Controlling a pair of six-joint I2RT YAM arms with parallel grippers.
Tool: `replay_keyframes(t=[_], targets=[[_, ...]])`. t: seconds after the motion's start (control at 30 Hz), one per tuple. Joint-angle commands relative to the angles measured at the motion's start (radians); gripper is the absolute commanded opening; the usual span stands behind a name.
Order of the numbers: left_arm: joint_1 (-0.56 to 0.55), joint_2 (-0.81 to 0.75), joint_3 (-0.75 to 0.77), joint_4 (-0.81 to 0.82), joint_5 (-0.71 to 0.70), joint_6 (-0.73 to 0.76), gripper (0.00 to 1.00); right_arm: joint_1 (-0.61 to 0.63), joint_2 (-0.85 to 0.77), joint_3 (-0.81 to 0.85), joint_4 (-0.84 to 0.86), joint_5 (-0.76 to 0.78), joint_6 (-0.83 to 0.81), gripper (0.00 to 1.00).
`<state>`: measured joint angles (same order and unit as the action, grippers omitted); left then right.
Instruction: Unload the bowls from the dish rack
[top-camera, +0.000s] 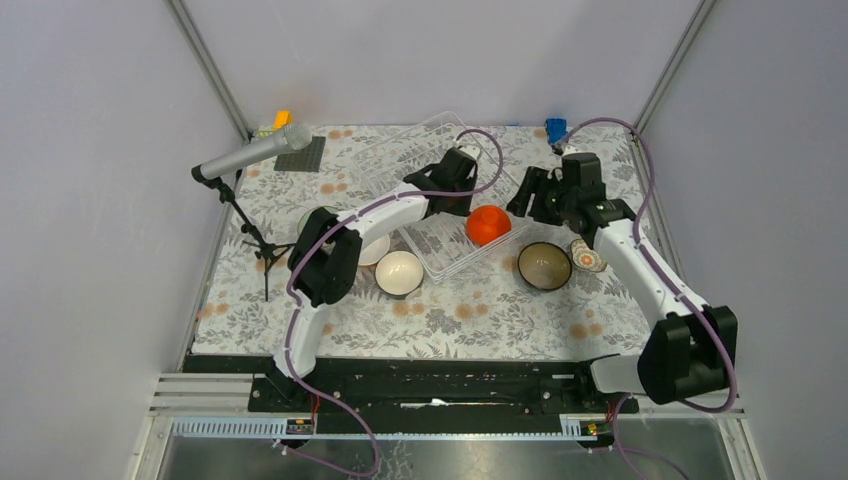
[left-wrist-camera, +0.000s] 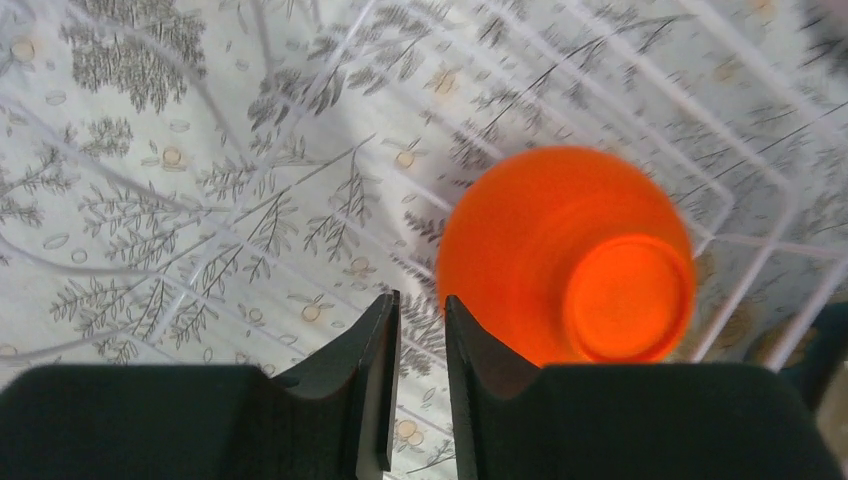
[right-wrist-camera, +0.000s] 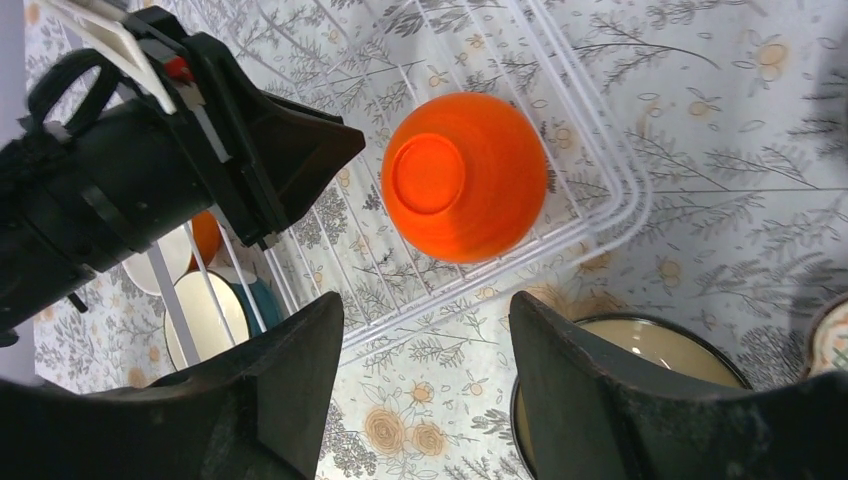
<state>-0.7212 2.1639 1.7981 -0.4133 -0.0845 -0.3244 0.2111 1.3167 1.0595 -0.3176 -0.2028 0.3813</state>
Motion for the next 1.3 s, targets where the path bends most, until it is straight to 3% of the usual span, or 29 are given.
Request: replay_keyframes(t=[0.0, 0.17, 0.37, 0.63, 1.27], targets=[[0.028, -0.084, -0.100, 0.080, 0.000, -0.021, 0.27, 0.045, 0.074, 0.080, 0.034, -0.029, -0.030, 0.69], [0.042, -0.168, -0.187, 0.148, 0.073, -0.049, 0.32, 0.074, 0.182, 0.162, -0.014, 0.032, -0.073, 0.69], [0.050, -0.234, -0.263, 0.170, 0.075, -0.080, 0.32, 0.092, 0.303, 0.223, -0.067, 0.103, -0.116, 0.56], [0.066, -0.241, -0.319, 0.186, 0.077, -0.112, 0.33, 0.118, 0.438, 0.265, -0.059, 0.118, -0.105, 0.56], [0.083, -0.319, -0.425, 0.274, 0.131, -0.151, 0.33, 0.142, 0.436, 0.220, 0.108, -0.235, -0.062, 0.48]])
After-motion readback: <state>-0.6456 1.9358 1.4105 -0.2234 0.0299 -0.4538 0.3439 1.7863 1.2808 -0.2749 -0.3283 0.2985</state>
